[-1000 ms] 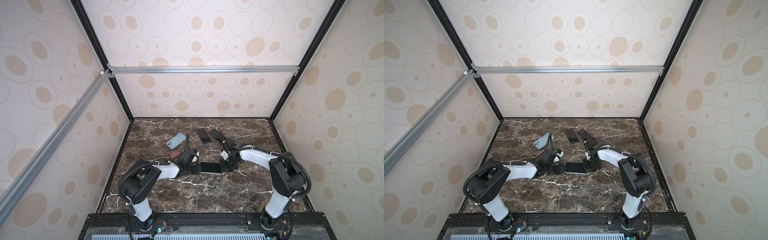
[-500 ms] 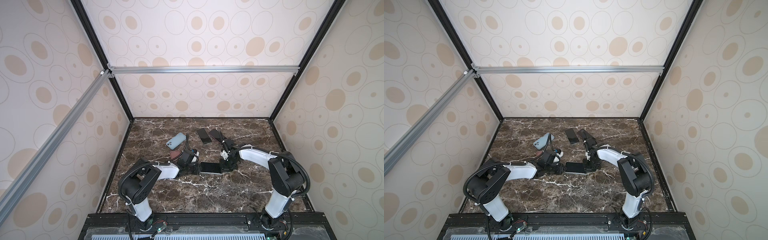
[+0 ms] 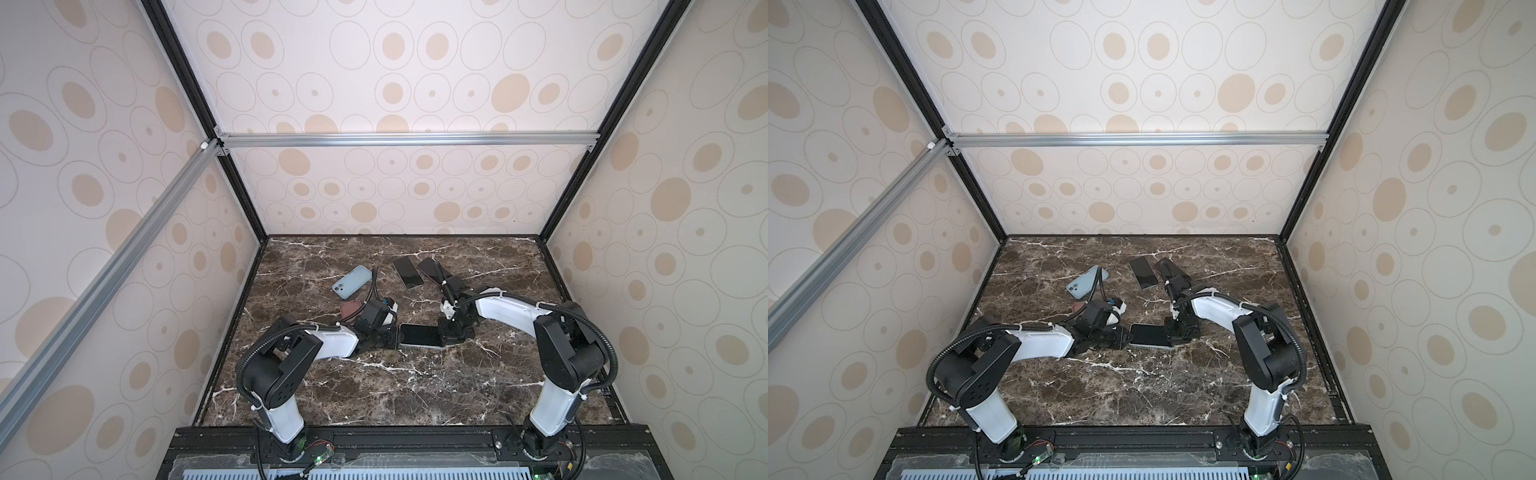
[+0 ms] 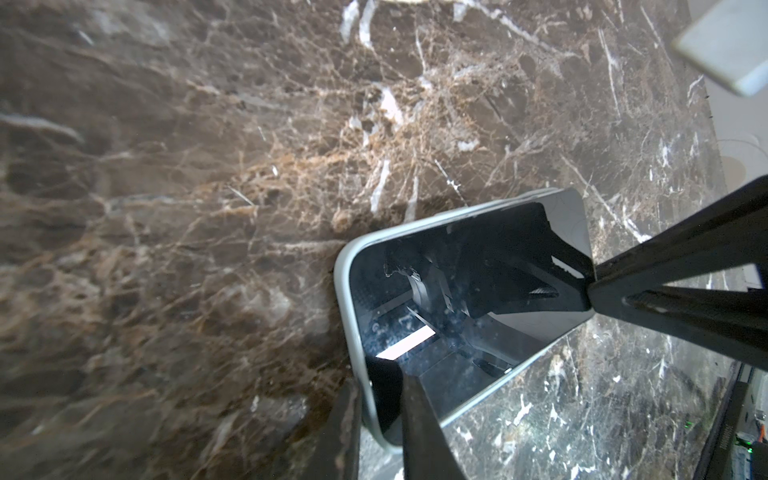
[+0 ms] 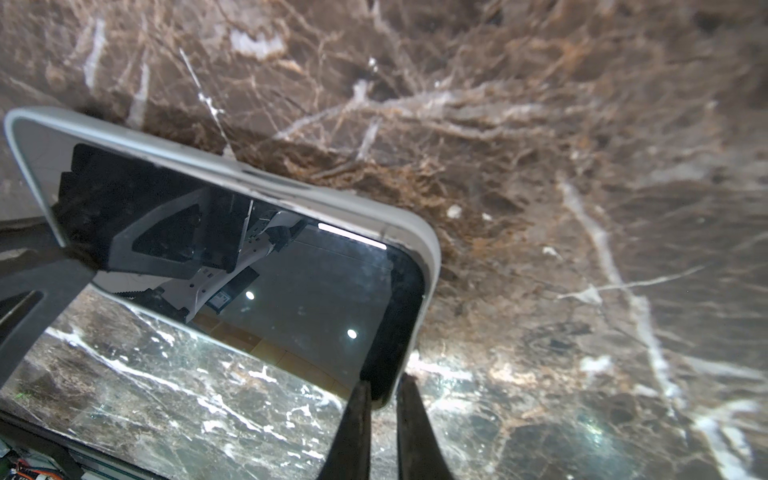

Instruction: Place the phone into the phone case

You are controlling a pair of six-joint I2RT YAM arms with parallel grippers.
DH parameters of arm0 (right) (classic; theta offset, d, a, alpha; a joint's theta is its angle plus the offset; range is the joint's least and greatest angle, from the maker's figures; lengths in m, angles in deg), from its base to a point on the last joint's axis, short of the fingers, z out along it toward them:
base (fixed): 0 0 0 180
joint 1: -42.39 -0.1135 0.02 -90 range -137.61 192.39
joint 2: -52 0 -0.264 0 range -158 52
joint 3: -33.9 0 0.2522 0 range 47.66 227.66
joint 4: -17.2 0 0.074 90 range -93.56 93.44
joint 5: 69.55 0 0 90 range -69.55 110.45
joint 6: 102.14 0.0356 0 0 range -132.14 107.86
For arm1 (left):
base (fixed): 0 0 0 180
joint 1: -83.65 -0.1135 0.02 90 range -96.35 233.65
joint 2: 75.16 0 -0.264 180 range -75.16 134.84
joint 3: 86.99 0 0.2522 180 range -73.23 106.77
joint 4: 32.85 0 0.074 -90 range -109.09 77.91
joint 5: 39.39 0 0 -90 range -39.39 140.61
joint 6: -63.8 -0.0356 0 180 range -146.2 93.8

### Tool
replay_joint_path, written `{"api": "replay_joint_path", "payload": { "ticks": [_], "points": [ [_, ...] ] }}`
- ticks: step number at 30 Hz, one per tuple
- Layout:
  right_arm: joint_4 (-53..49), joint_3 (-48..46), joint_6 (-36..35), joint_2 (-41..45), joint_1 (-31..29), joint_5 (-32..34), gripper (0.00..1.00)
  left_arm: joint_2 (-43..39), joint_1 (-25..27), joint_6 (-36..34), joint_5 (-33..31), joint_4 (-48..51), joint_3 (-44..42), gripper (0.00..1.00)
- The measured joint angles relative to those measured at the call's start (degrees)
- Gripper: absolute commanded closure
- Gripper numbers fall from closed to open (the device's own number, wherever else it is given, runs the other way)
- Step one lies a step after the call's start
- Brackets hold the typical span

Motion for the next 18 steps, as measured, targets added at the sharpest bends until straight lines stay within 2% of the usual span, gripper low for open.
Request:
{"api": "replay_joint_path", "payload": {
  "ticks": [18],
  "points": [
    [-1.05,0.96,1.20,-0.66,-2.05,3.87,0.89,0.00,0.00,0.57,-0.09,0.00,0.00,0.82]
  ]
}}
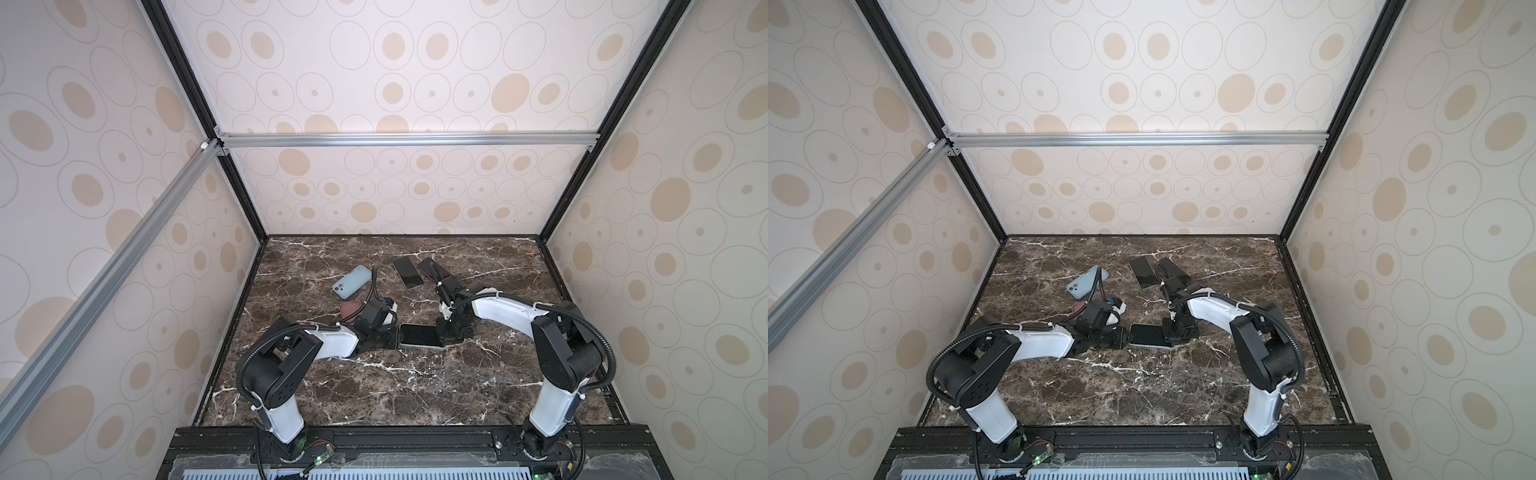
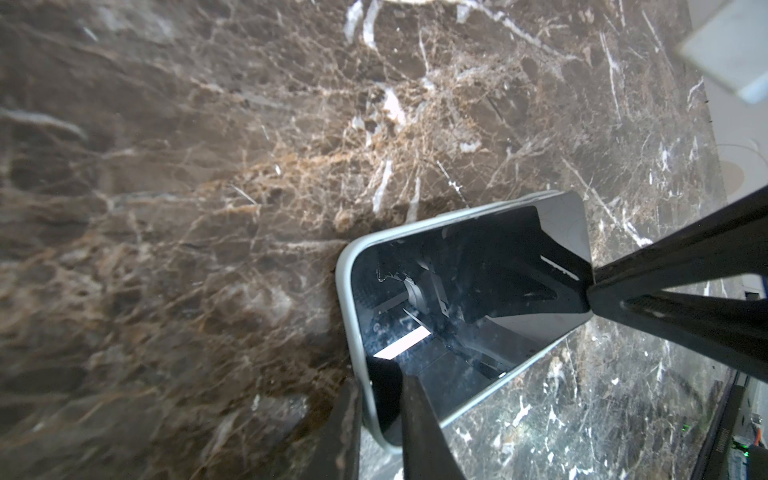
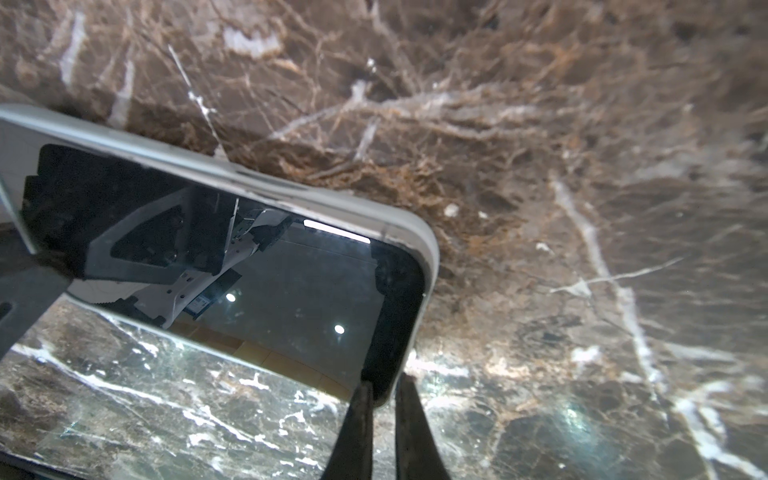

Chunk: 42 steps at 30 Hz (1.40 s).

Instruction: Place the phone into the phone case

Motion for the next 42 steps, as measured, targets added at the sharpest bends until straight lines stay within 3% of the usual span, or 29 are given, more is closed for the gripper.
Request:
{"api": "replay_joint_path", "payload": {
  "ticks": [42],
  "points": [
    [-1.70,1.88,2.01,-2.25,-1.95,4.20,0.89,-0.24,0.00,1.16,-0.22,0.02,-0.37,0.82]
  ]
}}
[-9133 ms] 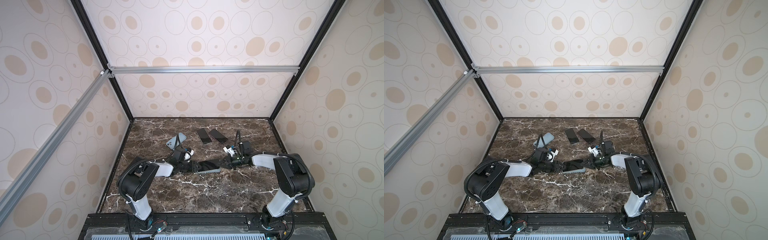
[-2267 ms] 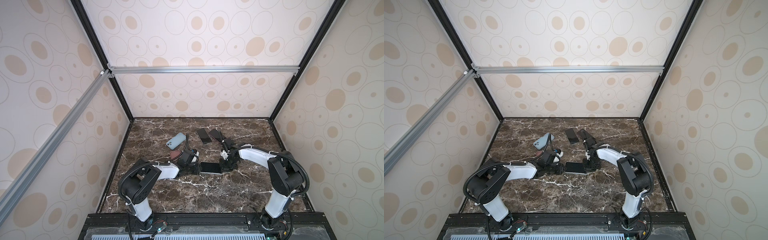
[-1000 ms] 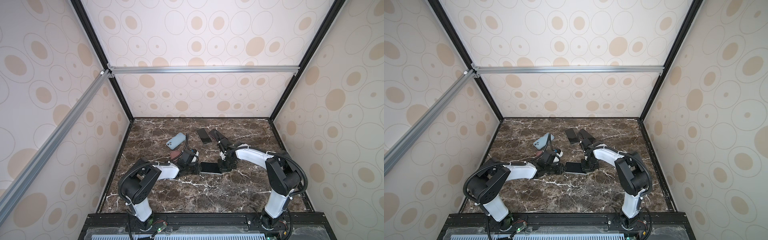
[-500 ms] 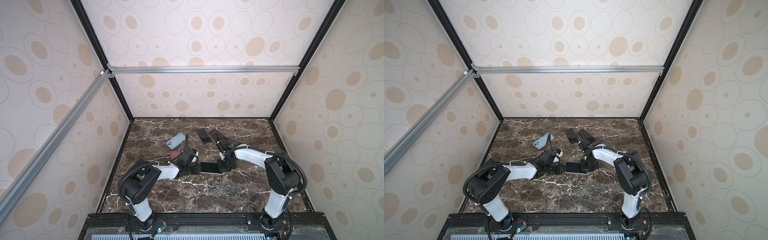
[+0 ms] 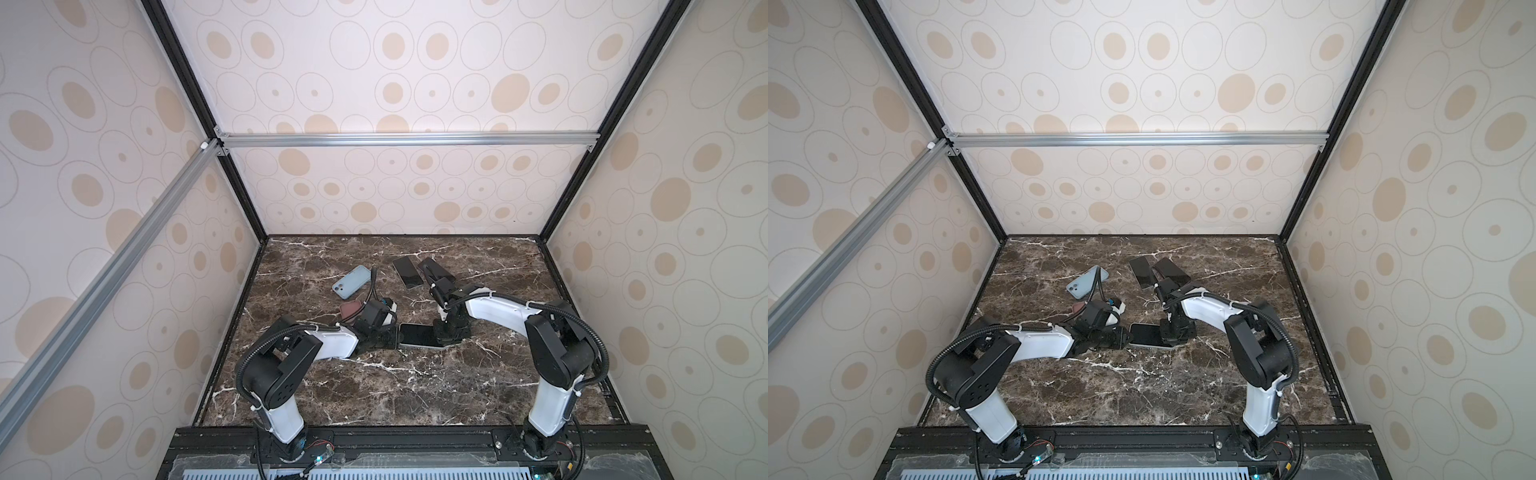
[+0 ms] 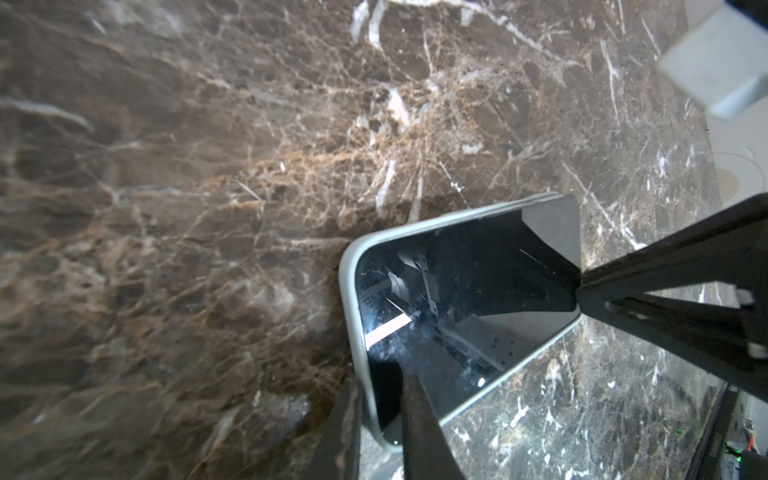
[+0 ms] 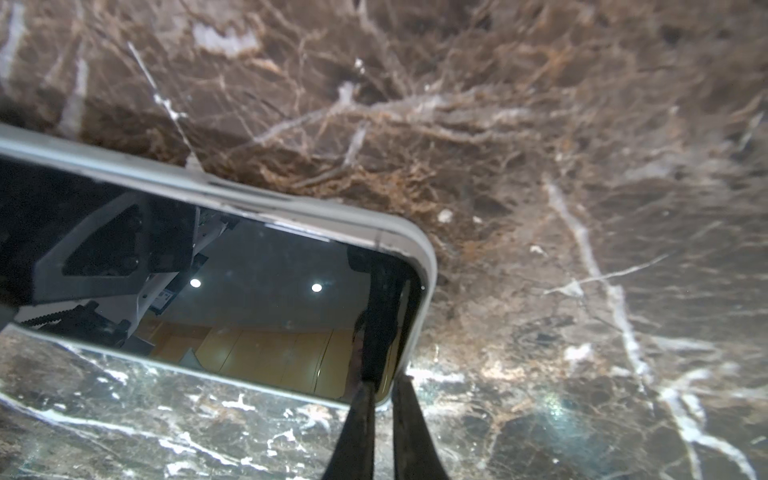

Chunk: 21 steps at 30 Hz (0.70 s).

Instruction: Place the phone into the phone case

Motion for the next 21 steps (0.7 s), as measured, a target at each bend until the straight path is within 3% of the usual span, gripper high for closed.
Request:
{"api": "replay_joint_path", "payload": {
  "ticks": [17,21],
  "points": [
    [0.13,-0.02,-2.25,1.73,-1.44,2.43,0.81,-0.09,0.24,-0.02,-0.37,1.64,1.33,0.78],
    [0.02,0.28,-3.34,2.36,-1.51,2.12,0.77,-0.09,0.55,-0.42,-0.76,4.20,2.75,0.72]
  ]
}}
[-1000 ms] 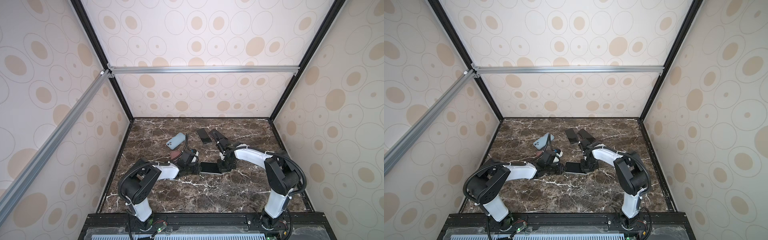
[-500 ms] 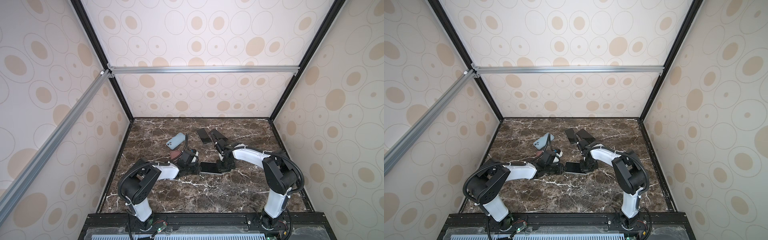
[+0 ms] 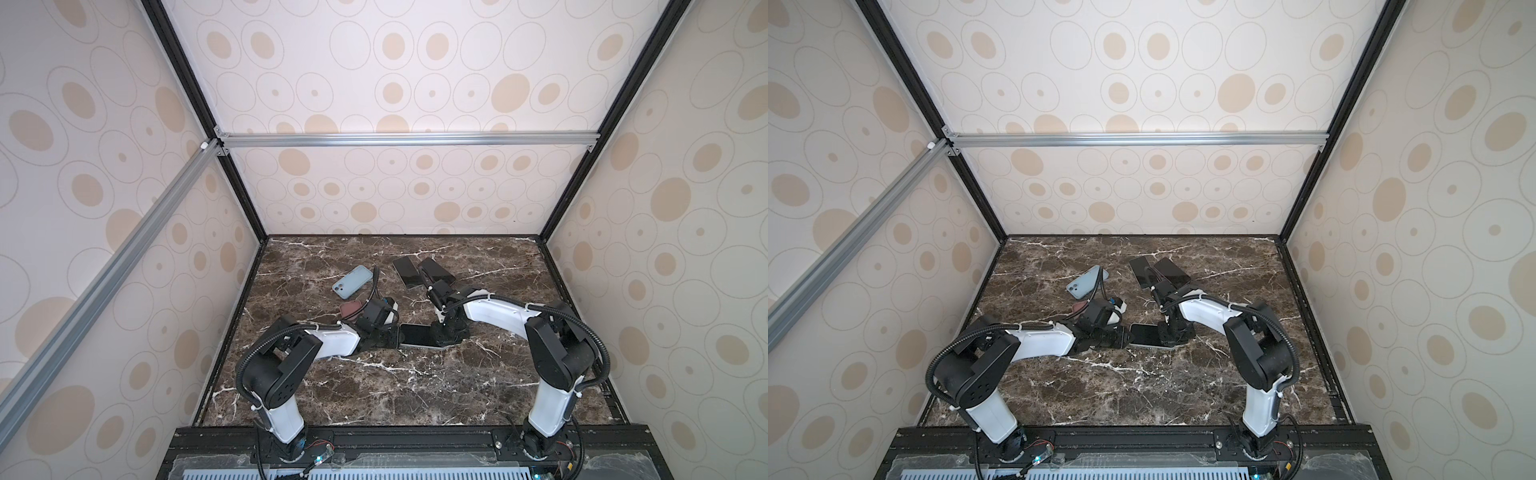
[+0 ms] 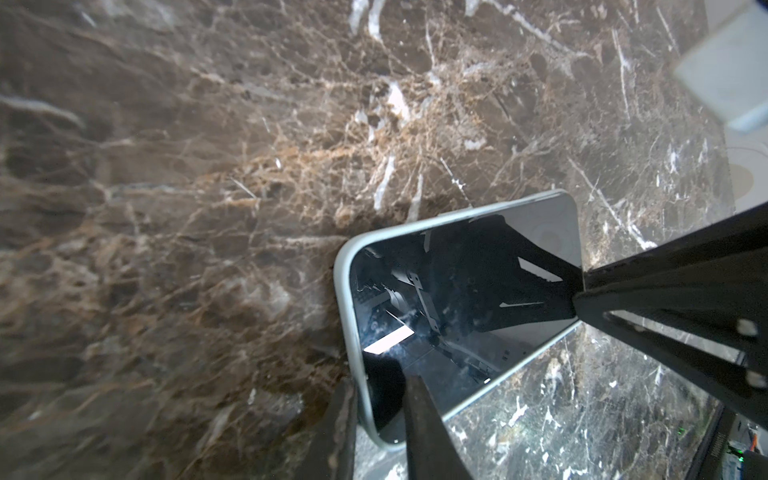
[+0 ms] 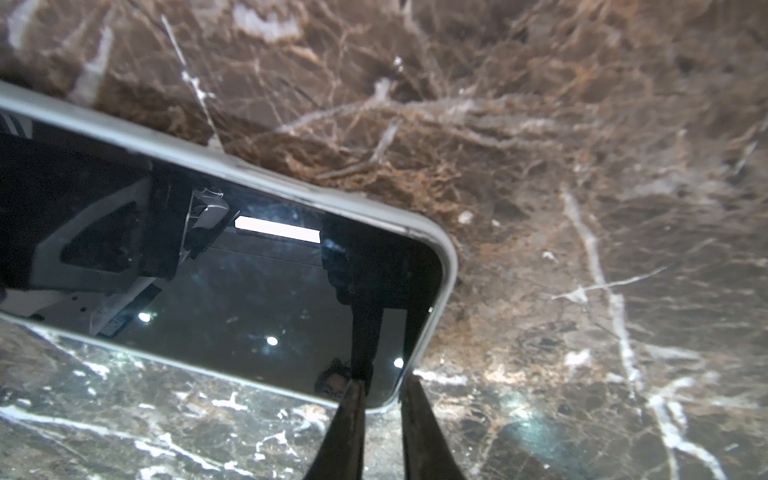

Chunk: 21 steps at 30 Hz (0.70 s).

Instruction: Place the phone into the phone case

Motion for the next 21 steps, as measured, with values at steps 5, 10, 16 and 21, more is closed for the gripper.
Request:
{"api": "replay_joint_path", "payload": {
  "ticks": [5,10,16,21],
  "points": [
    [0.07,-0.17,-1.46,0.52,1.01,-1.49,0.75,0.00,0.42,-1.01,-0.37,3.50,1.97,0.62],
    [1.40,-1.60,-2.58,1.18,3.69,-4.02,0.75,0.04,0.22,-1.79,-0.70,7.02,3.65,0.62],
    [3.17,-3.04,-3.67,2.36,6.51,-5.99,0.75,0.94,-0.66,-2.97,-0.68,10.16,5.90,0.62],
    [4.37,-3.06,-4.44,2.75,7.93,-6.82,0.77,2.93,-1.42,-4.39,-0.24,11.21,8.57,0.63]
  ]
}}
